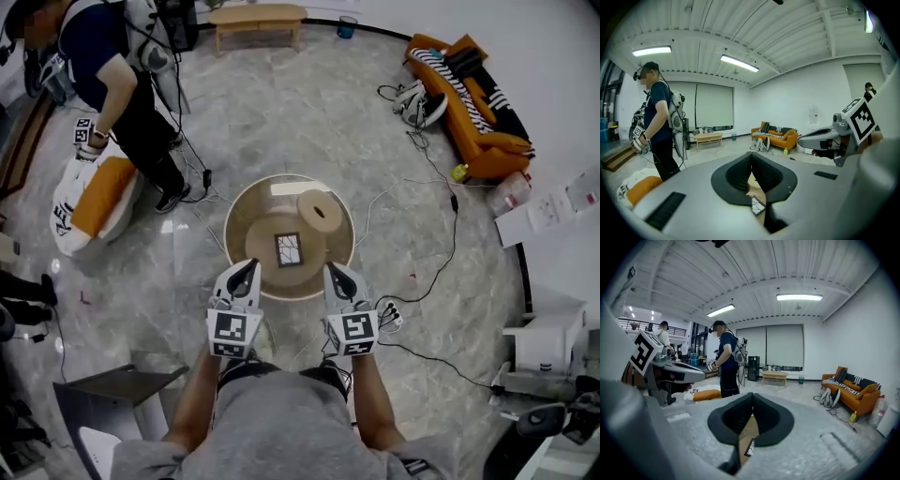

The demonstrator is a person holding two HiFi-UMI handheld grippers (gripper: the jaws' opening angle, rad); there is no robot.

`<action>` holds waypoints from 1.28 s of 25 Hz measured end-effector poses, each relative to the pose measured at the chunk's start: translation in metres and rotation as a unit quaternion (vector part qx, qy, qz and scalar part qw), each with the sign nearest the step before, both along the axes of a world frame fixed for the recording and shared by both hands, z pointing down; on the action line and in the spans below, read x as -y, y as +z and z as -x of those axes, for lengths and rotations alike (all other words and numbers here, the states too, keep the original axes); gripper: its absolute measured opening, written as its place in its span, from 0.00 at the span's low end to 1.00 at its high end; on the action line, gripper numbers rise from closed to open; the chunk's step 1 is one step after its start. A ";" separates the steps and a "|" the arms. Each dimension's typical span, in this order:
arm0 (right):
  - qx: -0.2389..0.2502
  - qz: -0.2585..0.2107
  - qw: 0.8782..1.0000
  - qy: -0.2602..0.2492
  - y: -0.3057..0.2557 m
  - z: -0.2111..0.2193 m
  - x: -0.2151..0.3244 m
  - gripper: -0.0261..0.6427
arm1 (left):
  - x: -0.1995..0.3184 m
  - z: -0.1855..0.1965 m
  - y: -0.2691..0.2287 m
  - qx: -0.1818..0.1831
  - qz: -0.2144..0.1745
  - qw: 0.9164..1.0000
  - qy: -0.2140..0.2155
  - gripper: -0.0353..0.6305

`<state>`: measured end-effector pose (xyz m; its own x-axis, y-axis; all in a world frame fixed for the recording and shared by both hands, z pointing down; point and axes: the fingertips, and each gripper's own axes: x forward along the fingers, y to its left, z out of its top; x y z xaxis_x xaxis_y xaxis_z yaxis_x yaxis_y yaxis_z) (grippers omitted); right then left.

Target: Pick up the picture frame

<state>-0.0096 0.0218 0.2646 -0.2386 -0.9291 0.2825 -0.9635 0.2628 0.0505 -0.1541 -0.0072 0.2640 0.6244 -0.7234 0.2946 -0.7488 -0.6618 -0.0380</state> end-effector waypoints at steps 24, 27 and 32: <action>0.017 0.150 0.988 -0.019 0.299 -0.060 0.156 0.04 | 0.134 -0.056 0.299 0.038 0.143 0.988 -0.054 0.08; 0.020 0.169 0.985 -0.024 0.338 -0.066 0.165 0.04 | 0.142 -0.059 0.335 0.040 0.159 0.985 -0.058 0.08; 0.023 0.190 0.981 -0.036 0.402 -0.066 0.174 0.04 | 0.150 -0.064 0.397 0.046 0.176 0.982 -0.059 0.08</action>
